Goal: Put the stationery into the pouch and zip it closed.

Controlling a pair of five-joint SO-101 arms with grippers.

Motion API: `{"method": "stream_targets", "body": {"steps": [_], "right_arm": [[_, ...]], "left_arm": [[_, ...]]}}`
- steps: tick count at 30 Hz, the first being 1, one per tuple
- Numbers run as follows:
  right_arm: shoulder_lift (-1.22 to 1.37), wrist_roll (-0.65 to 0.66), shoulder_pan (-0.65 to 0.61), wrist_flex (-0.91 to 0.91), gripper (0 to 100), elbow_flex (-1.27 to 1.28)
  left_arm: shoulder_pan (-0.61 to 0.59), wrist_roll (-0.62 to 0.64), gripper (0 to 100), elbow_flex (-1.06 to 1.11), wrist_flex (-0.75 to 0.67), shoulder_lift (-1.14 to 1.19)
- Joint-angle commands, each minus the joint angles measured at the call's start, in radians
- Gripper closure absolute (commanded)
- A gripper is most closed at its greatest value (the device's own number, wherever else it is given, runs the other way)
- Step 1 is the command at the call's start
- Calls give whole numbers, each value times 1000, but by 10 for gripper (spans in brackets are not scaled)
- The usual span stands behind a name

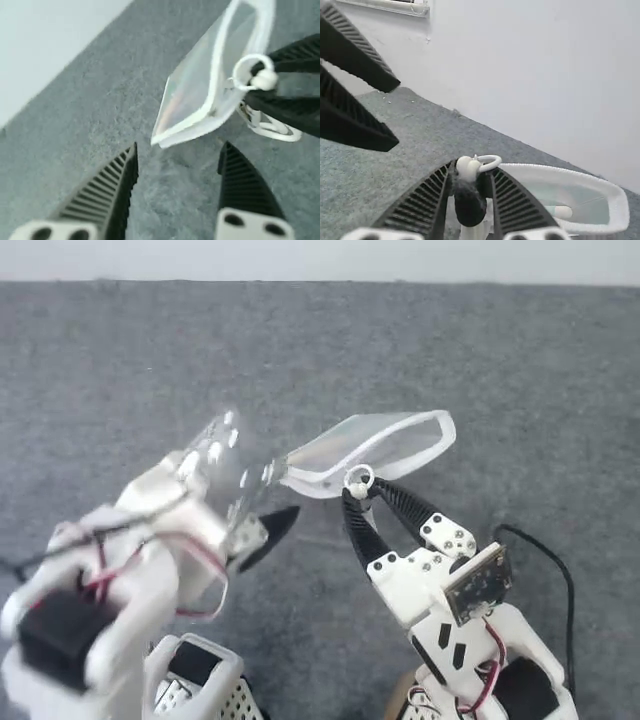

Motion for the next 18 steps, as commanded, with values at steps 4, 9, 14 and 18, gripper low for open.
{"method": "stream_targets", "body": {"steps": [4,9,14,18], "right_arm": [[-22,-11,10,-19,992,-78],[-22,-11,10,-19,992,-78],[-22,-11,10,-19,992,-77],[-22,-11,10,-19,992,-75]], "left_arm": [[23,28,754,242,-129,-140],[25,28,754,435,-305,-192],[95,29,754,567,-433,-215],[141,83,754,638,-546,-210]]}}
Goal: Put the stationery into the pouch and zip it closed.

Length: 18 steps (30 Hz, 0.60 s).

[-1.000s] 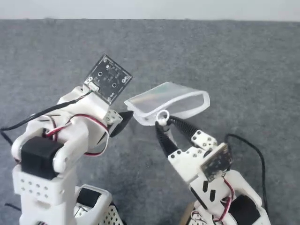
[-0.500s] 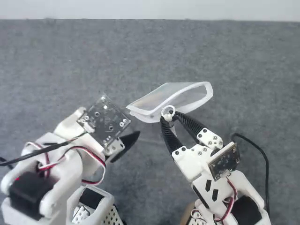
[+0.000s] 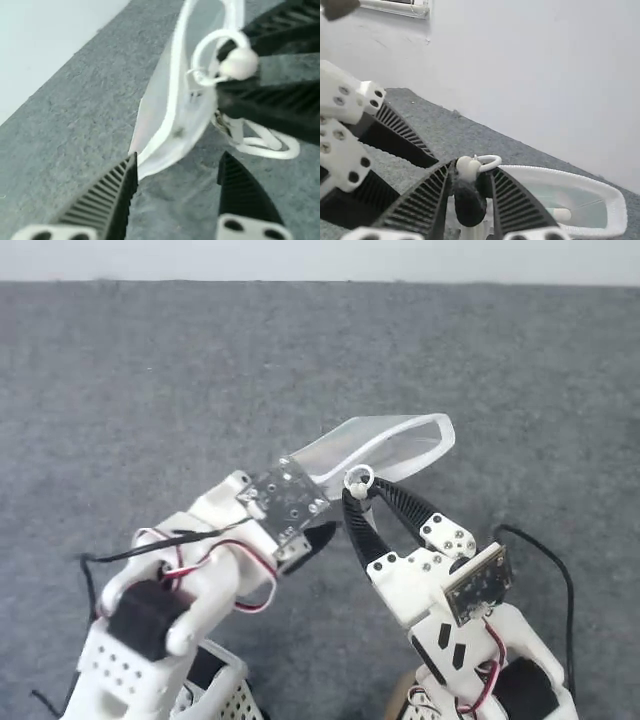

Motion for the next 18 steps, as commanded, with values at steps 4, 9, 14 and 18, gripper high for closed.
{"method": "stream_targets", "body": {"steps": [4,9,14,18], "right_arm": [[-22,-11,8,-19,992,-75],[-22,-11,7,-19,992,-75],[-22,-11,5,-19,992,-75],[-22,-12,8,-19,992,-75]], "left_arm": [[23,71,756,97,-210,-21],[18,75,758,139,-284,-21],[21,72,816,188,-362,-23],[25,74,842,242,-423,-28]]}}
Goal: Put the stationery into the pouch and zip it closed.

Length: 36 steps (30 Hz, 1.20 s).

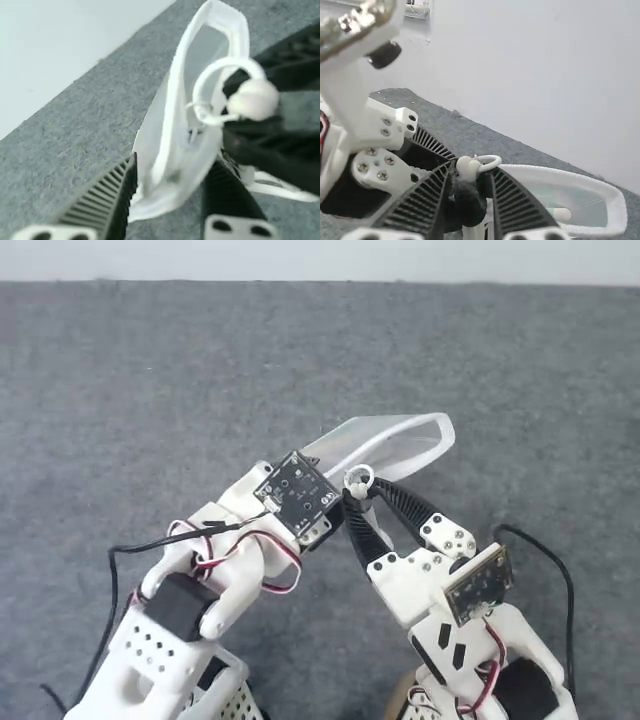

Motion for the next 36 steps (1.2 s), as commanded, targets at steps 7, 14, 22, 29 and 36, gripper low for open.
{"method": "stream_targets", "body": {"steps": [7,14,22,29,36], "right_arm": [[-22,-12,10,-19,992,-74],[-22,-11,10,-30,992,-57],[-12,-12,120,-84,992,-52],[-8,-81,268,-140,992,-52],[-7,-83,320,-193,992,-29]], "left_arm": [[-3,18,966,7,-74,-29],[0,23,991,8,-71,-29],[-3,20,991,15,-61,-29],[-3,17,991,13,-23,-29],[-3,15,991,10,9,-31]]}}
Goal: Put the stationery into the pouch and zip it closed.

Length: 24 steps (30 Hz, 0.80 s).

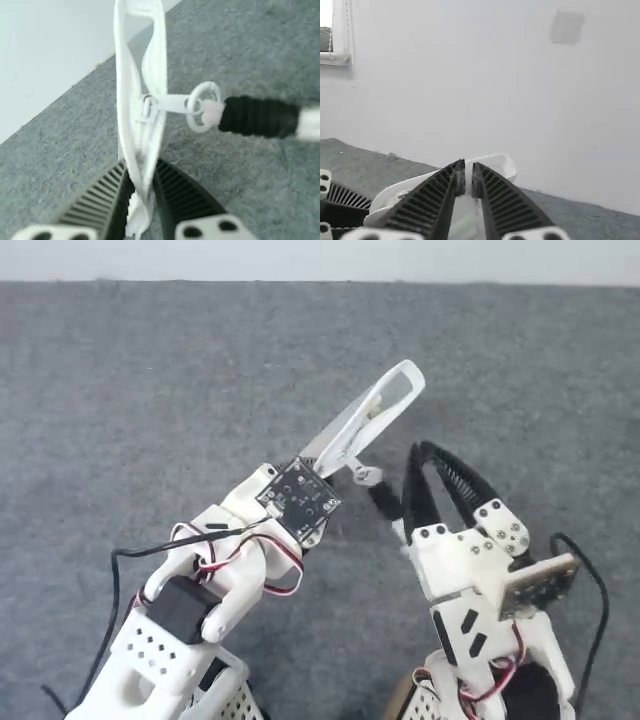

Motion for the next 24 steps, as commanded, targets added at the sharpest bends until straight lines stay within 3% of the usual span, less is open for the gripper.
{"method": "stream_targets", "body": {"steps": [1,10,15,24], "right_arm": [[13,-14,39,-65,992,-11],[12,-11,8,-21,983,-29],[12,-6,-116,209,845,-130],[21,28,-260,283,883,-140]], "left_arm": [[-5,15,991,-15,23,-12],[-5,15,991,-13,23,-12],[-5,15,991,-13,23,-12],[-5,15,991,-13,23,-12]]}}
